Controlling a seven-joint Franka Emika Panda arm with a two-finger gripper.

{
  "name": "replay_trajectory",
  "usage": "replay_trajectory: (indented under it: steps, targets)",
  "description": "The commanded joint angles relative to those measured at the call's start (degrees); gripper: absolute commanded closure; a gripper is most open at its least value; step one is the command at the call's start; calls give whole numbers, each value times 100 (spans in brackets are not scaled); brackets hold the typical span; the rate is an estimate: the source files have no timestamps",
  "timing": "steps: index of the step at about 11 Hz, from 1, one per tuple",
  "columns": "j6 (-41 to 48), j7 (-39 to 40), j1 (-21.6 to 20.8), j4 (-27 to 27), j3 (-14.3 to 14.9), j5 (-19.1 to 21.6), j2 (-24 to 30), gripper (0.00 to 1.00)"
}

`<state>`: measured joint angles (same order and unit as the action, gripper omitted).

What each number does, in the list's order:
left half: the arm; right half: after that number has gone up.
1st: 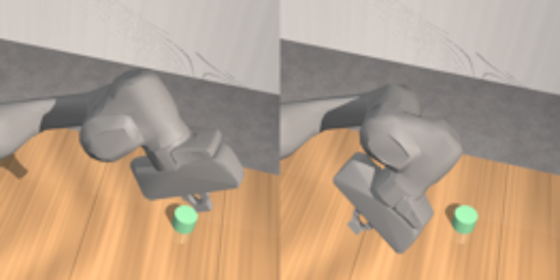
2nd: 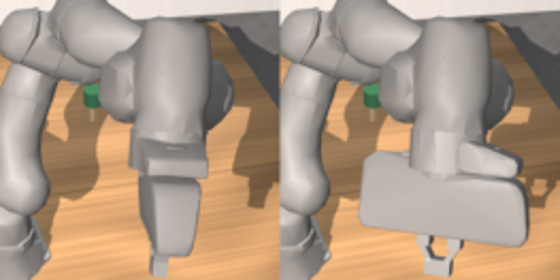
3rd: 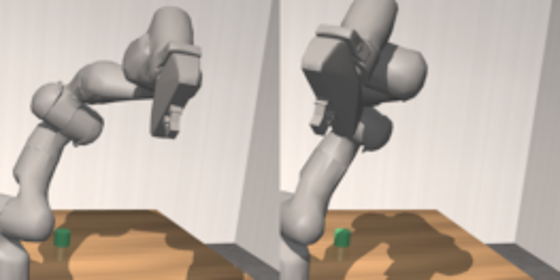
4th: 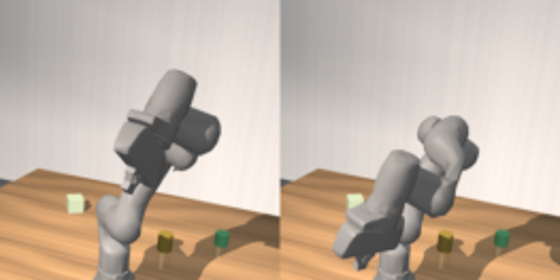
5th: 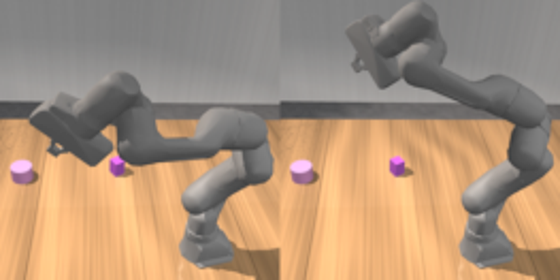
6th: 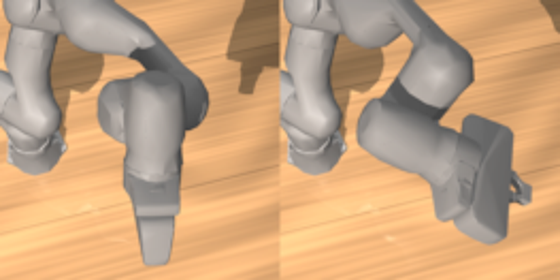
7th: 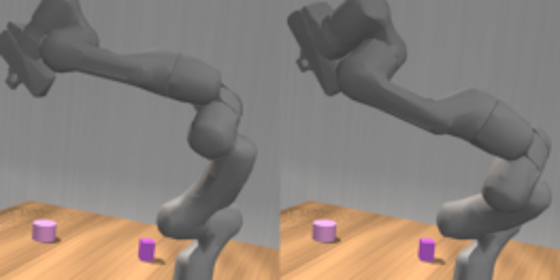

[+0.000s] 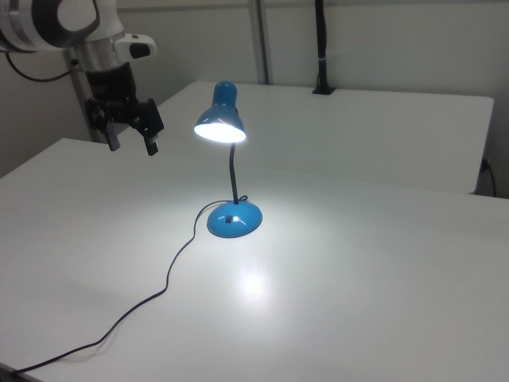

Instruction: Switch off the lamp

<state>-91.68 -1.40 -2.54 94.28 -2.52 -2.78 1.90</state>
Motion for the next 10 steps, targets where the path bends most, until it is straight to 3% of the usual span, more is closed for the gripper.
replay_trajectory:
  steps: [1,2,4,7,10]
  targets:
    - [177,-10,-89,-6,24,-91,21,4]
    - [186,138,-80,3,24,-91,21,19]
    - [212,377,-71,-6,33,-83,21,58]
    - [203,577,-63,3,33,-83,12,100]
    - [116,843,-45,3,41,-83,-41,100]
